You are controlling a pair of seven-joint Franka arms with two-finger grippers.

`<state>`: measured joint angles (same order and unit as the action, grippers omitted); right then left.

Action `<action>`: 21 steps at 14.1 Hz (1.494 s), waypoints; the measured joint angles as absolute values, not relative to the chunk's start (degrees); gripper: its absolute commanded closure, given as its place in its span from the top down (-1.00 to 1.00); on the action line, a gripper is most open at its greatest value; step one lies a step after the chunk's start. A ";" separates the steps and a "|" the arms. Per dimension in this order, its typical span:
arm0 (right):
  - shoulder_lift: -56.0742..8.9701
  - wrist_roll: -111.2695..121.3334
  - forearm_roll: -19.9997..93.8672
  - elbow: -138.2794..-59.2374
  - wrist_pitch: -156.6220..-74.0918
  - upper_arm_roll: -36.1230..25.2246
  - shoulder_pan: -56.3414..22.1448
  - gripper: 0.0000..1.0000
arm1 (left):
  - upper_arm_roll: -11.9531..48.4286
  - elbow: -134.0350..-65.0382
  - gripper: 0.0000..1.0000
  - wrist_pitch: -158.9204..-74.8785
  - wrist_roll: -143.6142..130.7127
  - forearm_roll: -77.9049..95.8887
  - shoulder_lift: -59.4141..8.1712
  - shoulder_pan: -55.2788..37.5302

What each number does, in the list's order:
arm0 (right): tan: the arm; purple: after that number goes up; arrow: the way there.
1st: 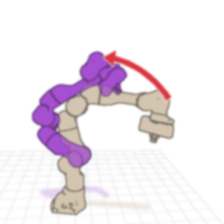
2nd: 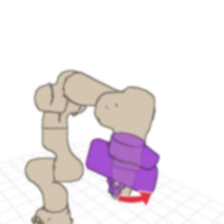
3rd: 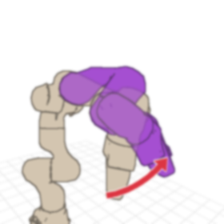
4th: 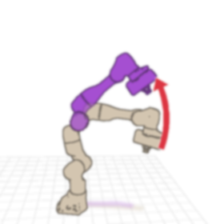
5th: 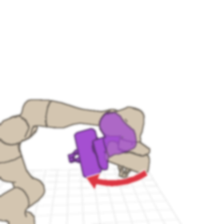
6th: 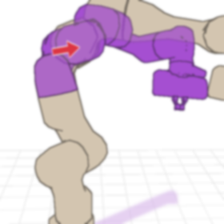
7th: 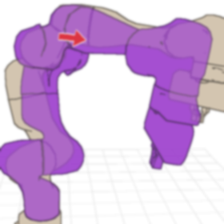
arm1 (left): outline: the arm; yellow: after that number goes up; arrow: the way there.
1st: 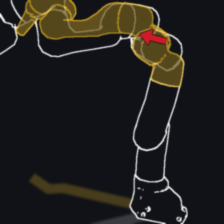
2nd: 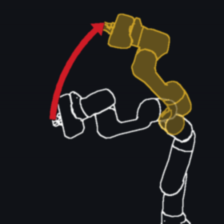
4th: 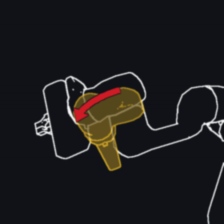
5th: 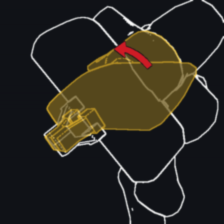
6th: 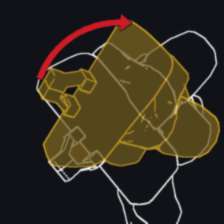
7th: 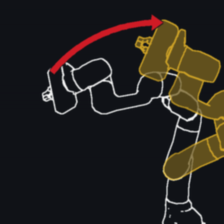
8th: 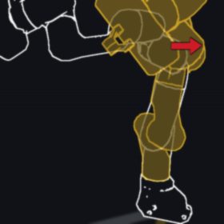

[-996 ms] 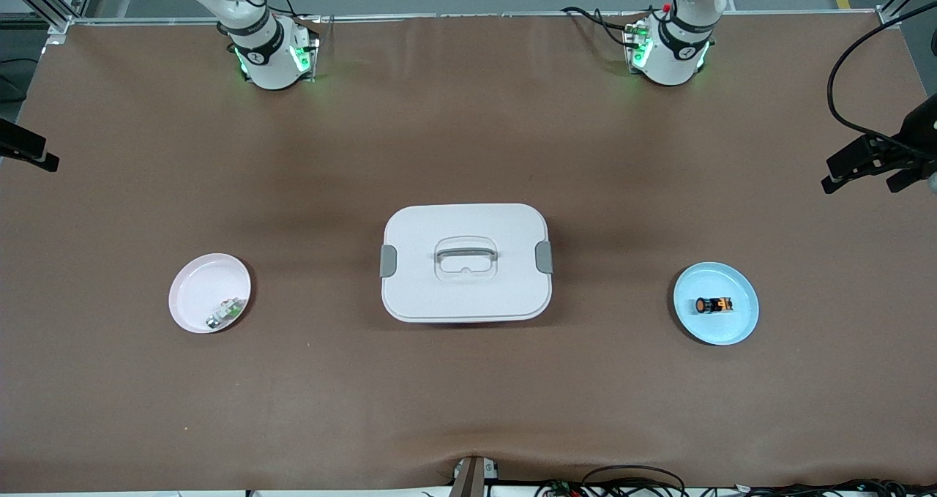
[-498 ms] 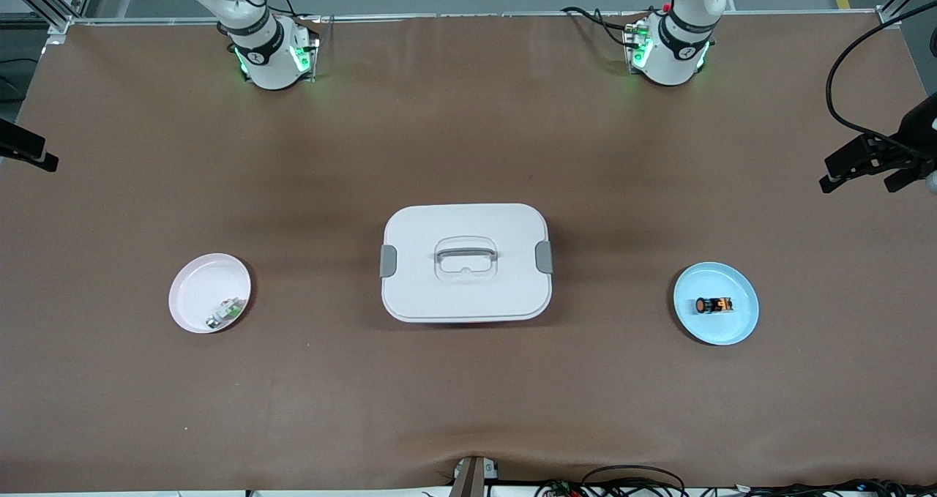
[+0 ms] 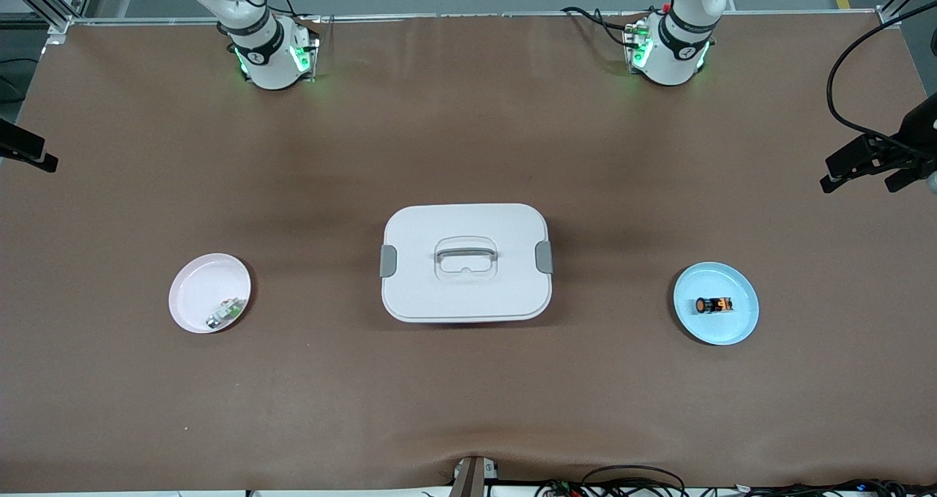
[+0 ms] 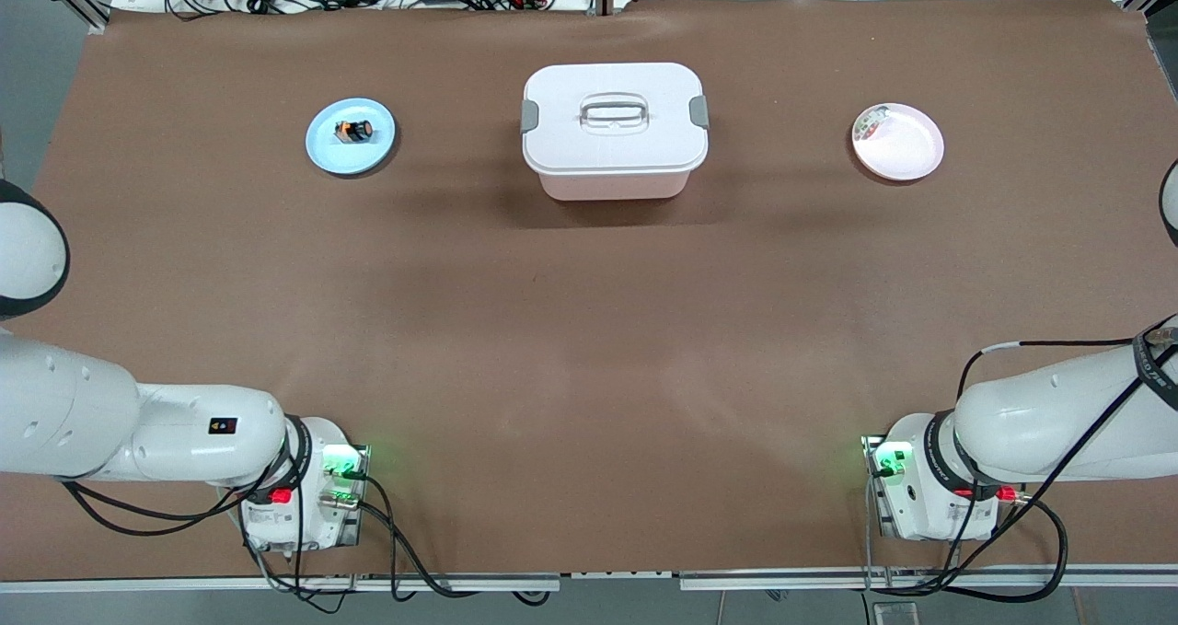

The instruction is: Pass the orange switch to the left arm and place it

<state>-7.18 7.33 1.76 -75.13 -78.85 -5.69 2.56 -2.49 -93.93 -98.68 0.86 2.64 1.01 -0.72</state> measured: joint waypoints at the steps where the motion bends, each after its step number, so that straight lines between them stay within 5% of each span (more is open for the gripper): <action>1: -7.18 7.33 1.76 -75.13 -78.85 -5.69 2.56 1.00 | -2.55 -93.93 1.00 -98.68 0.86 2.64 1.01 -0.70; 15: -7.18 7.33 1.76 -75.13 -78.85 -5.86 2.59 1.00 | 0.48 -94.87 1.00 -95.73 -1.75 2.64 2.07 -0.79; 21: -7.18 7.33 1.76 -75.13 -78.85 -5.87 2.59 1.00 | 0.34 -98.40 1.00 -96.99 -1.74 2.64 7.45 -0.73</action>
